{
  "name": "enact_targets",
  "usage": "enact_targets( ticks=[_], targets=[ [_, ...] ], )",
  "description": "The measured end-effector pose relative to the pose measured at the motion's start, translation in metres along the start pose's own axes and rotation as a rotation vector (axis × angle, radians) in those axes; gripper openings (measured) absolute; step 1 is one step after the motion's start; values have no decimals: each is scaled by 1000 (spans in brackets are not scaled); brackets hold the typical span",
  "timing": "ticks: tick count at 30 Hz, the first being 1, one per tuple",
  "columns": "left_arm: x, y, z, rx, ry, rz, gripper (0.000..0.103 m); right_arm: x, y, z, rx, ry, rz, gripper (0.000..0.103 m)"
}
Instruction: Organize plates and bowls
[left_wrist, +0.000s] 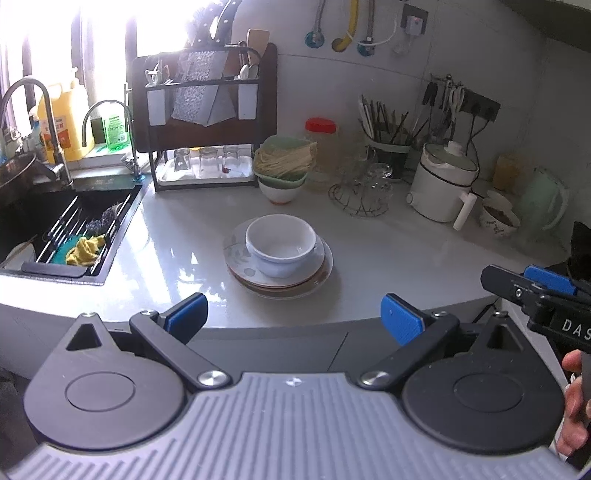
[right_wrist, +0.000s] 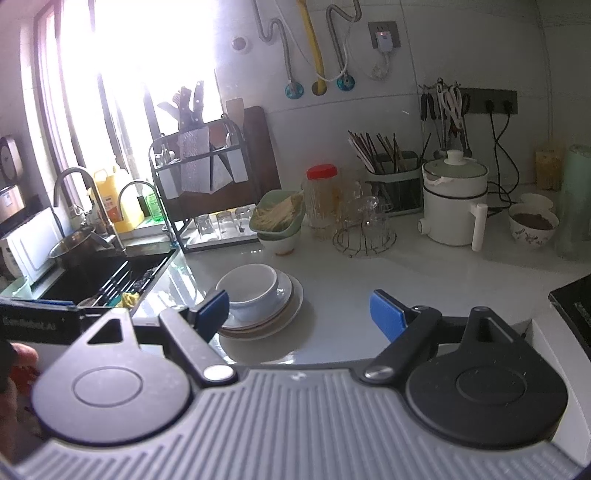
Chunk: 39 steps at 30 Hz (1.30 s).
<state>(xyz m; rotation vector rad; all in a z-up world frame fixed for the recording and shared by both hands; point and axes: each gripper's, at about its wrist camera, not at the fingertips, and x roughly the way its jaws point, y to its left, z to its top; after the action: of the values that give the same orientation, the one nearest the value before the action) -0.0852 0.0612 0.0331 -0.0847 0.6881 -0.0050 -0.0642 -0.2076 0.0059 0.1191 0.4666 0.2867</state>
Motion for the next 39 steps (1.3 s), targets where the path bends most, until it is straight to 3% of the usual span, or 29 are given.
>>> enact_targets(
  ticks=[13,39],
  targets=[
    [-1,-13,-7,0,-9,-33,101,-4,5,-5,-21,-1,4,85],
    [-14,-13,-25,-20,1,-5,101,-15,-1,-19,5,19,-8,85]
  ],
)
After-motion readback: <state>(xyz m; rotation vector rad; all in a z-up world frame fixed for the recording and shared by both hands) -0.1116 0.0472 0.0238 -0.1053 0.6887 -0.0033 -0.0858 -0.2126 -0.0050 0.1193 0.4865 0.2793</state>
